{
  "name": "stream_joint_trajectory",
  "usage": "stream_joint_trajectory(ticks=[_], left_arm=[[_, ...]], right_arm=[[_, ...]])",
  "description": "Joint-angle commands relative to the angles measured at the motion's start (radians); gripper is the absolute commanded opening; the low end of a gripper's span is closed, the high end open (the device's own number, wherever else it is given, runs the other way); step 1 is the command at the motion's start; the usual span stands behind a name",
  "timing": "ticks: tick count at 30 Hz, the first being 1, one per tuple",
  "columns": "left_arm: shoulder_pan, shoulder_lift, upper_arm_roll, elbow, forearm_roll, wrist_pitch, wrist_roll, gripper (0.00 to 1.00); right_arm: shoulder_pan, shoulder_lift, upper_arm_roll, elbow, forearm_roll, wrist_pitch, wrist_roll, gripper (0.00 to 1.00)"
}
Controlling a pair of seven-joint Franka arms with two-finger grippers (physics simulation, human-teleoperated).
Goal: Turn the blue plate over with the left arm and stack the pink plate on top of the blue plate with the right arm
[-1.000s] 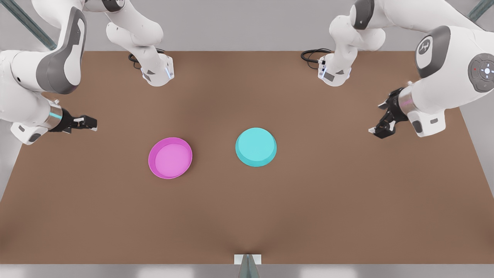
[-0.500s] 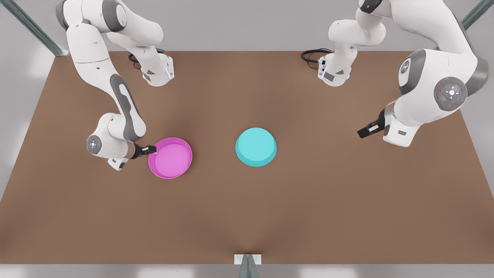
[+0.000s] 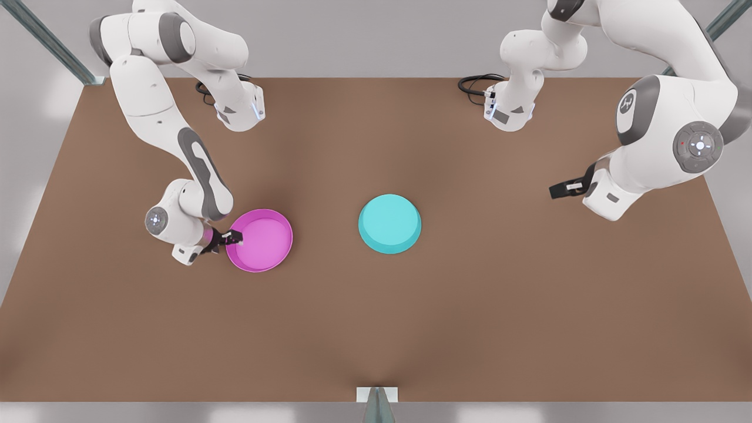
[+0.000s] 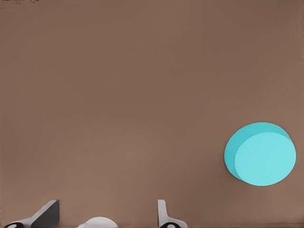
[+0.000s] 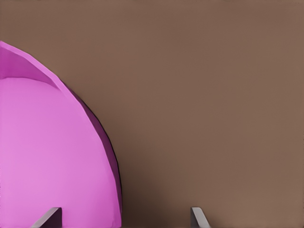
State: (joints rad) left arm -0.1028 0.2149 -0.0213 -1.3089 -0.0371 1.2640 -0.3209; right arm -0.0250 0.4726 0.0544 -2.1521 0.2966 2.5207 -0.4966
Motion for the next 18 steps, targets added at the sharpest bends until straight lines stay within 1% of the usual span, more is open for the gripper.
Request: stream_joint_trajectory(ticks=[1,2,3,4,5,7,9,10,12,16,18], left_arm=[[0.000,-0.002,0.000,0.000,0.000,-0.006,0.217,1.00],[0.000,-0.002,0.000,0.000,-0.001,-0.005,0.217,1.00],[0.000,-0.002,0.000,0.002,-0.003,-0.003,0.217,1.00],[0.000,0.000,0.000,0.002,-0.003,-0.003,0.217,1.00],[0.000,0.000,0.001,0.002,-0.004,-0.002,0.218,1.00],[0.000,0.000,0.001,0.003,-0.007,-0.003,0.220,1.00],[0.000,0.001,0.004,0.007,-0.007,-0.005,0.255,1.00],[0.000,0.001,0.015,0.007,-0.009,-0.003,0.263,1.00],[0.000,0.004,0.015,0.008,-0.009,-0.003,0.263,1.00],[0.000,0.008,0.015,0.010,-0.006,-0.003,0.263,1.00],[0.000,0.008,0.017,0.011,-0.006,-0.005,0.264,1.00]], right_arm=[[0.000,-0.003,0.001,0.000,0.003,0.010,-0.085,1.00],[0.000,-0.002,0.007,0.000,0.003,0.013,-0.085,1.00],[0.000,0.000,0.010,0.001,0.003,0.013,-0.085,0.86],[0.000,0.000,0.010,0.001,0.003,0.013,-0.085,0.81],[0.000,0.000,0.018,0.001,0.004,0.012,-0.085,0.77],[0.000,0.000,0.022,0.006,0.004,0.009,-0.082,0.75],[0.000,0.000,0.027,0.006,0.004,0.007,-0.080,0.68],[0.000,0.001,0.027,0.006,0.004,0.007,-0.083,0.61],[-0.001,0.003,0.027,0.006,0.004,0.006,-0.083,0.37],[-0.007,0.009,0.028,0.009,0.004,0.006,-0.085,0.21],[-0.009,0.001,0.028,0.020,0.010,-0.025,-0.085,0.21]])
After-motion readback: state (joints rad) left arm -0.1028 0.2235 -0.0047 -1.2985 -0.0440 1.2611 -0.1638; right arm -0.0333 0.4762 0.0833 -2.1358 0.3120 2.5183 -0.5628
